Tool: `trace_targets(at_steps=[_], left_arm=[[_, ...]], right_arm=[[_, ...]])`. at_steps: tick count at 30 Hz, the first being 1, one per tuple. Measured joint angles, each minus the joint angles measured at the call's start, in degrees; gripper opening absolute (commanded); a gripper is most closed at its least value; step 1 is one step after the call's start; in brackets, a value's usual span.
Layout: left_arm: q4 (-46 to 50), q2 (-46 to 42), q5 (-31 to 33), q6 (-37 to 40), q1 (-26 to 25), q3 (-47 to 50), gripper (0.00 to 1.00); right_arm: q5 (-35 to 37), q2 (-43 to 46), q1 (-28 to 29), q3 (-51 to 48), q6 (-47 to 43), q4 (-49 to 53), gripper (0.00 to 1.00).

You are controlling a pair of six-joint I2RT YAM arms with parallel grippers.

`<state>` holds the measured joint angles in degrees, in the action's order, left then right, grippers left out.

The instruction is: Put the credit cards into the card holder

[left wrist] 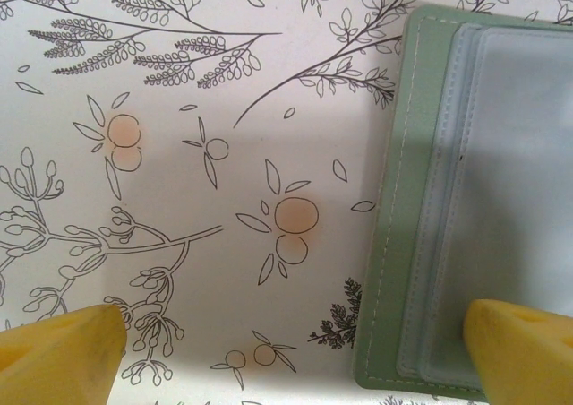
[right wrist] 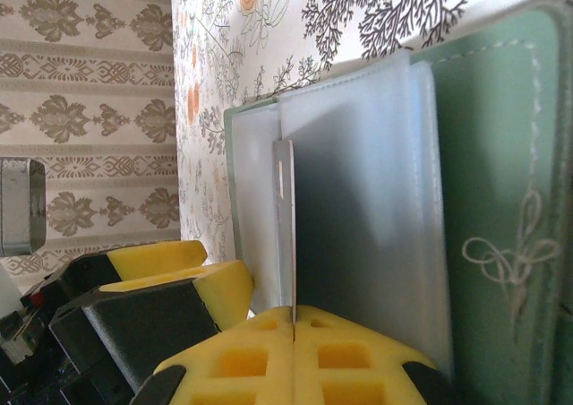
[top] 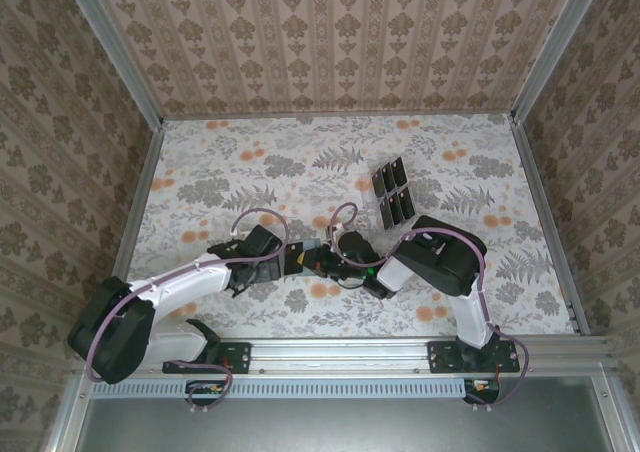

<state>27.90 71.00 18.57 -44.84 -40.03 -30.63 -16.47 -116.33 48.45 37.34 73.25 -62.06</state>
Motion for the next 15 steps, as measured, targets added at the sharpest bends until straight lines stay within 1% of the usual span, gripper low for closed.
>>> trace_targets(at_steps=[15], left_arm=[[0.0, -0.2, 0.2, 0.0, 0.0, 0.2, 1.0]], right_arm=[[-1.7, -1.0, -1.1, 1.7, -1.5, 0.6, 0.0]])
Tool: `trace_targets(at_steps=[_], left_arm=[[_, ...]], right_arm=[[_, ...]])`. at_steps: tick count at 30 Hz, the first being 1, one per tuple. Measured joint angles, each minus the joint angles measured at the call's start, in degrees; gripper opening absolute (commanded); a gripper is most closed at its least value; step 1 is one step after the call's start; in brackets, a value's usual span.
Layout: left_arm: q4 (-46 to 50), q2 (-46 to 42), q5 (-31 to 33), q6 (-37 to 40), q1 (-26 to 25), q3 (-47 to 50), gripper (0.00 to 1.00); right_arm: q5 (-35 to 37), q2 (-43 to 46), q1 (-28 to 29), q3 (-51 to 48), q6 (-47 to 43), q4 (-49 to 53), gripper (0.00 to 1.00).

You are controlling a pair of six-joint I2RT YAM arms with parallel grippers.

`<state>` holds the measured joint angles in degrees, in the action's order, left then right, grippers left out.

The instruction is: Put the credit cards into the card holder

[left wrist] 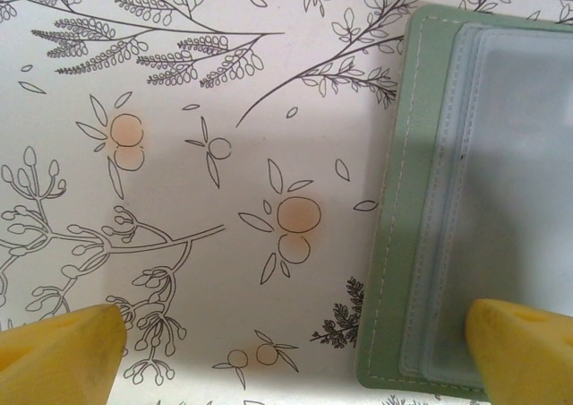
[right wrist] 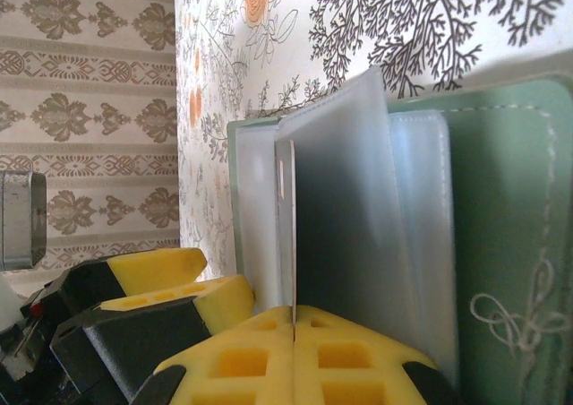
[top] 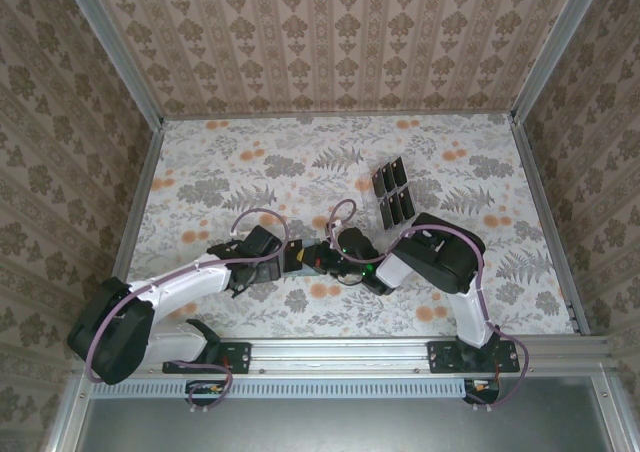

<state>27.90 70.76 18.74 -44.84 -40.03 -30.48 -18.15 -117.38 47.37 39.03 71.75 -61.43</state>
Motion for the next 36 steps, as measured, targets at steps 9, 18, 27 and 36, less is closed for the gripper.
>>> trace_targets(at_steps=[9, 18, 27, 36], left_arm=[[0.0, 0.0, 0.0, 0.0, 0.0, 0.1, 1.0], [0.0, 0.0, 0.0, 0.0, 0.0, 0.1, 1.0], [0.0, -0.4, 0.0, 0.0, 0.0, 0.2, 1.0], [2.8, -4.5, -0.8, 1.8, 5.6, -1.8, 1.0]], right_arm=[[-0.4, 0.0, -0.2, 0.4, -0.9, 0.5, 0.0], [-0.6, -0.4, 0.5, 2.6, -1.3, 3.2, 0.0], [-1.1, -0.7, 0.9, 4.0, -1.4, 4.8, 0.24], [-1.4, 5.4, 1.2, 8.1, -6.7, 19.6, 0.58]])
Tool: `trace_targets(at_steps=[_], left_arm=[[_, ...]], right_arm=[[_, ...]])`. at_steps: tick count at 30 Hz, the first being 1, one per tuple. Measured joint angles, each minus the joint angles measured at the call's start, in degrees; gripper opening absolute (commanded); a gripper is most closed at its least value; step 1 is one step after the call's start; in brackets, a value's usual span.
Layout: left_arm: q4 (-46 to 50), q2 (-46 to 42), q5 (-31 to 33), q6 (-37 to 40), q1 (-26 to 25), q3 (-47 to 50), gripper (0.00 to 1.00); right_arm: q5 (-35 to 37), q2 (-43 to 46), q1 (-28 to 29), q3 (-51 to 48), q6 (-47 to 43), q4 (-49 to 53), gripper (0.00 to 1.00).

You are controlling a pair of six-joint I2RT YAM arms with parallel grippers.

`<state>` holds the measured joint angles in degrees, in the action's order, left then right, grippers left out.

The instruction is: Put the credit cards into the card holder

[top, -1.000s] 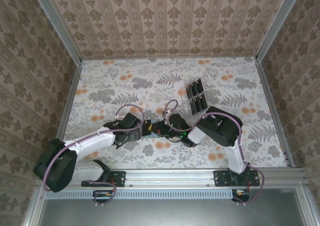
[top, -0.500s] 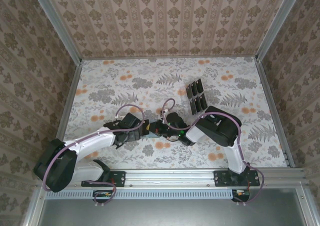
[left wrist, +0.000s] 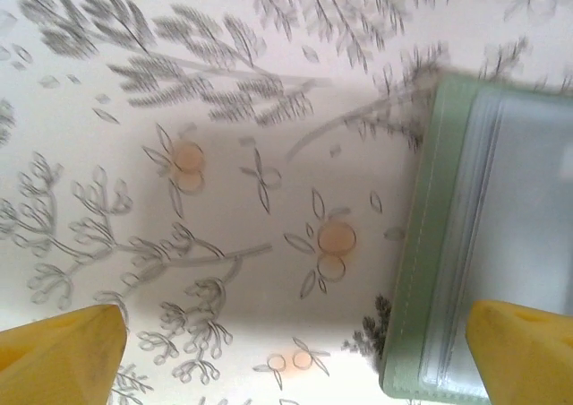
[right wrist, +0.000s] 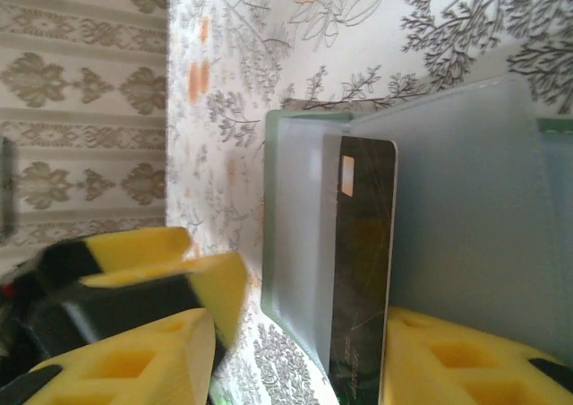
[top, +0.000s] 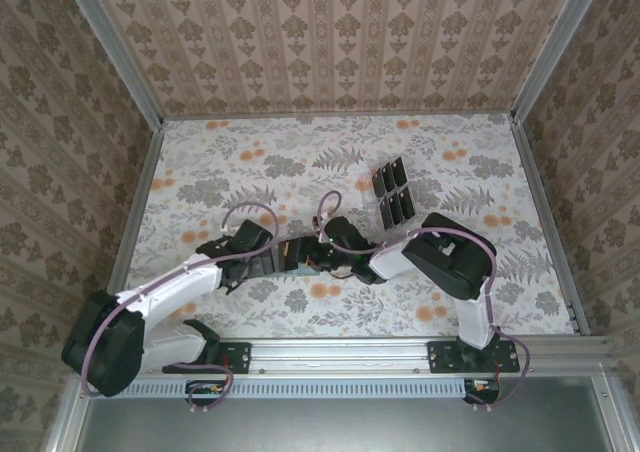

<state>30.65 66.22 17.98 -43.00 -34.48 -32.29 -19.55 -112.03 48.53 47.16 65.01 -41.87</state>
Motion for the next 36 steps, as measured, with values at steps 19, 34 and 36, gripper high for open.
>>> trace_targets(at_steps=[19, 34, 36], left_arm=[[-0.1, -2.4, -3.3, 3.2, 7.6, -0.3, 1.0], [-1.0, -0.5, -4.7, 3.1, 7.6, 2.1, 1.0], [-1.2, 0.3, -4.7, 3.1, 7.6, 2.1, 1.0]], right_arm=[[7.6, 5.8, 0.0, 16.9, -18.9, 46.1, 0.17], [10.4, -0.6, 0.1, 22.8, -23.0, 54.1, 0.1], [10.4, -0.9, 0.1, 23.4, -23.1, 54.3, 0.1]])
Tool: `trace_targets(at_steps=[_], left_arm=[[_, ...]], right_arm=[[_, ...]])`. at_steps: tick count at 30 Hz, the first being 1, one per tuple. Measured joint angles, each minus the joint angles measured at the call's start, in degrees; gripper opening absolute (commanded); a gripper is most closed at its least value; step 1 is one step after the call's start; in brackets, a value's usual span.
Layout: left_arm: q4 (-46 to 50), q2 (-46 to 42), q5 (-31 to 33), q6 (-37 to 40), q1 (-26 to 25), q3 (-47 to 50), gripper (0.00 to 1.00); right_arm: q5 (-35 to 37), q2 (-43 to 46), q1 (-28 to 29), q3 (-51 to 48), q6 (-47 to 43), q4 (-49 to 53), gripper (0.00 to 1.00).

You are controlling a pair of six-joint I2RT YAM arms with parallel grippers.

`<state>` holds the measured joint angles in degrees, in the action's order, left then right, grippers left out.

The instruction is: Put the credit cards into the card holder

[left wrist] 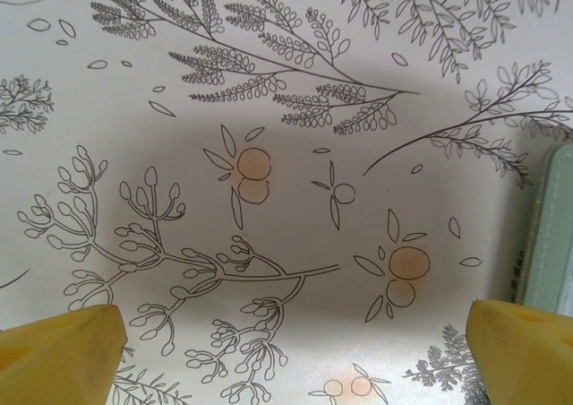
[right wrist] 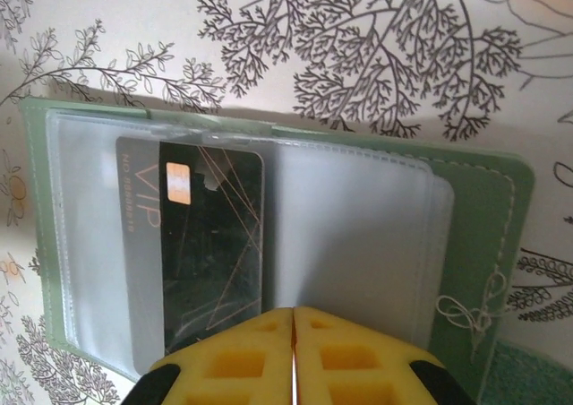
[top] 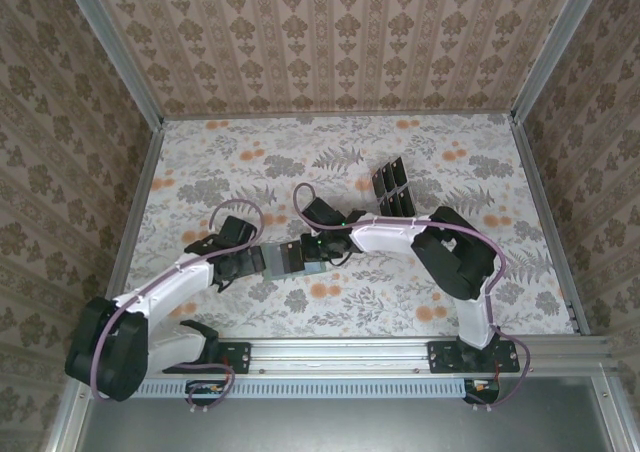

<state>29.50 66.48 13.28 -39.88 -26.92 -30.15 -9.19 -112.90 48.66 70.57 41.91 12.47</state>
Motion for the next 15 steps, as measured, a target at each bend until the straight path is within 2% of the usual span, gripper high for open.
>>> trace_targets(at_steps=[15], left_arm=[[-0.8, 2.7, 0.0, -0.4, -1.4, 0.0, 1.0]], right_arm=[[-0.5, -2.7, 1.5, 2.9, 0.1, -0.3, 0.1]])
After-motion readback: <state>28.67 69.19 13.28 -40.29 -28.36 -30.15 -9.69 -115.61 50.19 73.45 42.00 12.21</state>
